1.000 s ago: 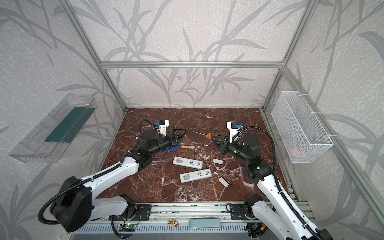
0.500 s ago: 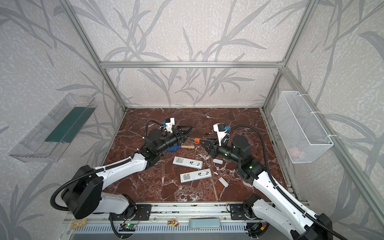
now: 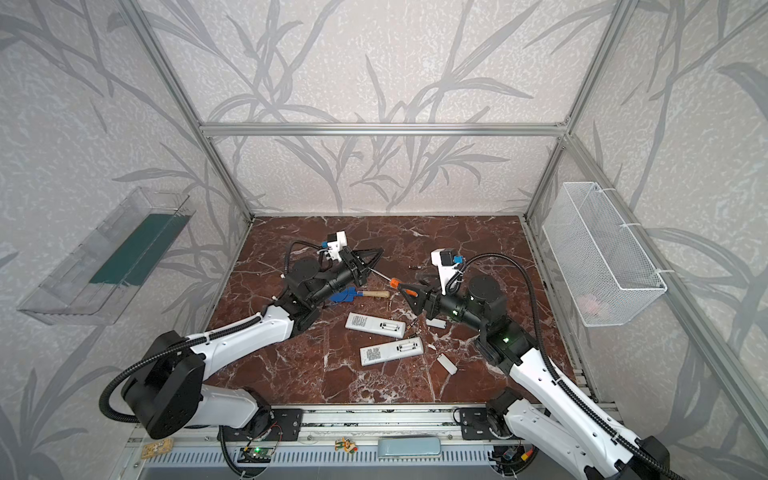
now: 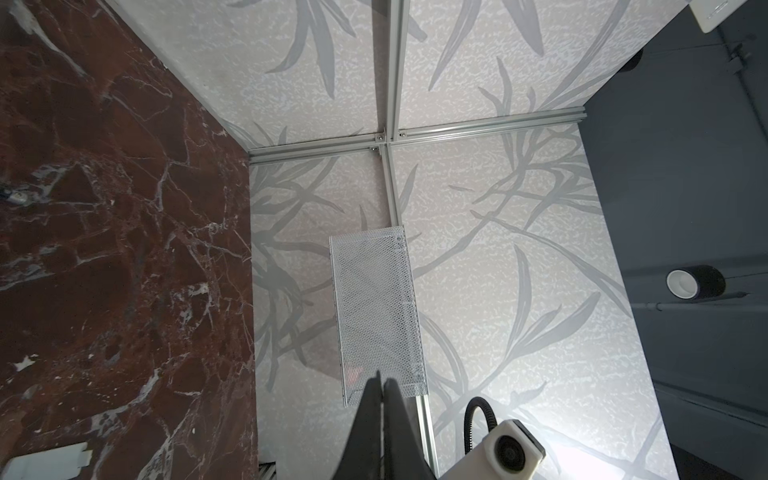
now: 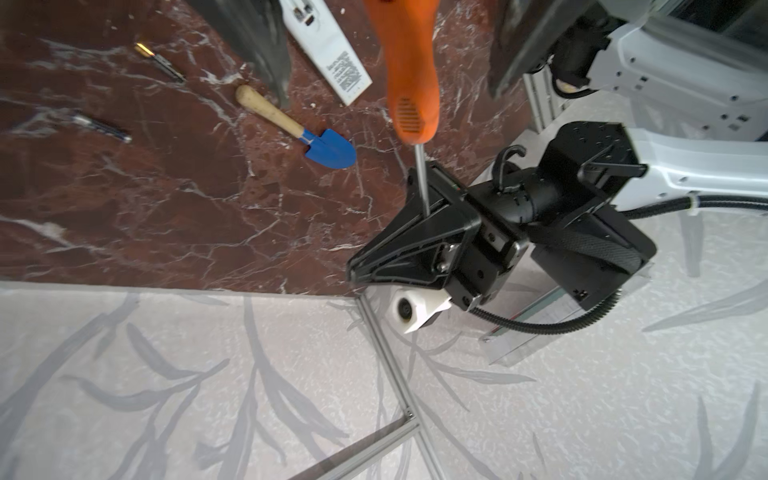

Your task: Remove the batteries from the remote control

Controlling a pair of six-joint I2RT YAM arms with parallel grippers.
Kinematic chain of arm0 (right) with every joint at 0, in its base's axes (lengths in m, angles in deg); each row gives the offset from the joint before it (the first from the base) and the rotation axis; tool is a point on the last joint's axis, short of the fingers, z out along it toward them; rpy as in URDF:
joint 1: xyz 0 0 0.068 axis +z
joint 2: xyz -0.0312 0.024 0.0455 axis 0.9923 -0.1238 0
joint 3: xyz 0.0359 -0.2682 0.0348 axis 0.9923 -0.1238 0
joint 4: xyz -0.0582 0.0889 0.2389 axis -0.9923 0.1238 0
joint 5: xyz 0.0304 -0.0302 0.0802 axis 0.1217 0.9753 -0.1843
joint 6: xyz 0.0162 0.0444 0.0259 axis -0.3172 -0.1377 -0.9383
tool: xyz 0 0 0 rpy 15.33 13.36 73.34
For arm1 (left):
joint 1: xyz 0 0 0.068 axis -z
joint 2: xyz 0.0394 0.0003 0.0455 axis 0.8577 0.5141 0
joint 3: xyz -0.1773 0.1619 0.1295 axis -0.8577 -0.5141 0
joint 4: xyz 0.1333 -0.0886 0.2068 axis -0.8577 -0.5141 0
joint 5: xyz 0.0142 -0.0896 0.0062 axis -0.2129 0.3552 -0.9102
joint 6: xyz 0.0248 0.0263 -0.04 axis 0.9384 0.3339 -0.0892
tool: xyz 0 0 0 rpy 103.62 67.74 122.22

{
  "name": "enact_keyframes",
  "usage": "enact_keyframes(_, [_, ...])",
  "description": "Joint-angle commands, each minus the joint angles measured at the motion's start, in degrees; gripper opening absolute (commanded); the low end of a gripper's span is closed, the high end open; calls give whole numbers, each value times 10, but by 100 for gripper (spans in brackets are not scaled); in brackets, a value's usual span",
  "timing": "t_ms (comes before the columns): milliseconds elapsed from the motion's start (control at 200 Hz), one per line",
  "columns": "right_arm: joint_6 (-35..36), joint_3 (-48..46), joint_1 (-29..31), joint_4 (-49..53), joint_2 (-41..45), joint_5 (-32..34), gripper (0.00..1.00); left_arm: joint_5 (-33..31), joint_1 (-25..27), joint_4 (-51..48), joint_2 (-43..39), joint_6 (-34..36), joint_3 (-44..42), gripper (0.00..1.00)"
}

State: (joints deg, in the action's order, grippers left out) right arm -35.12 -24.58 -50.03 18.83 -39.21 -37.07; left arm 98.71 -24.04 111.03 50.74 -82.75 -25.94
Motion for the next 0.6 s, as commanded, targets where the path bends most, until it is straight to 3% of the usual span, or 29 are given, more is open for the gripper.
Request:
enact_keyframes(0, [6, 11, -3, 84, 34, 49, 98, 31, -10, -35, -10, 35, 4, 0])
enact_keyframes(55, [8, 28, -12, 152, 44, 50, 100, 49, -18, -83, -17, 64, 15, 0])
enact_keyframes(110, [17, 54, -37, 218, 39, 10, 99, 65, -26, -134, -26, 101, 27, 0])
enact_keyframes(285, [30, 120, -161, 334, -33, -279, 99, 183, -53, -297, -13, 235, 99, 0])
enact_keyframes(395, [25, 130, -168, 323, -78, -402, 99, 260, -61, -251, 9, 225, 111, 0])
enact_keyframes(490, [-4, 126, -162, 289, -108, -450, 99, 302, -63, -219, 23, 207, 124, 0])
enact_keyframes(595, [-24, 123, -119, 252, -123, -453, 99, 304, -62, -240, 19, 224, 131, 0])
